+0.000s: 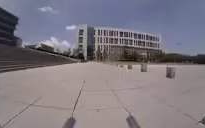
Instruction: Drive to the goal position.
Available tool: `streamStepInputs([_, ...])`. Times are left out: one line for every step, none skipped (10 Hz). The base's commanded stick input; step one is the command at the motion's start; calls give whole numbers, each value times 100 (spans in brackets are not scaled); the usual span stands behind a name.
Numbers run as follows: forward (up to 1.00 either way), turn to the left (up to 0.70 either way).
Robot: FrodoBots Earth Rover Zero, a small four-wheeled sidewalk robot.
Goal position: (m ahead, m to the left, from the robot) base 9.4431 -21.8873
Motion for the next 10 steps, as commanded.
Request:
streamStepInputs([0,-45])
streamStepInputs([0,-45])
streamStepInputs([0,-45])
streamStepInputs([0,-45])
streamStepInputs([0,-45])
streamStepInputs([0,-45])
streamStepInputs([0,-45])
streamStepInputs([0,-45])
streamStepInputs([0,-32])
streamStepInputs([0,0])
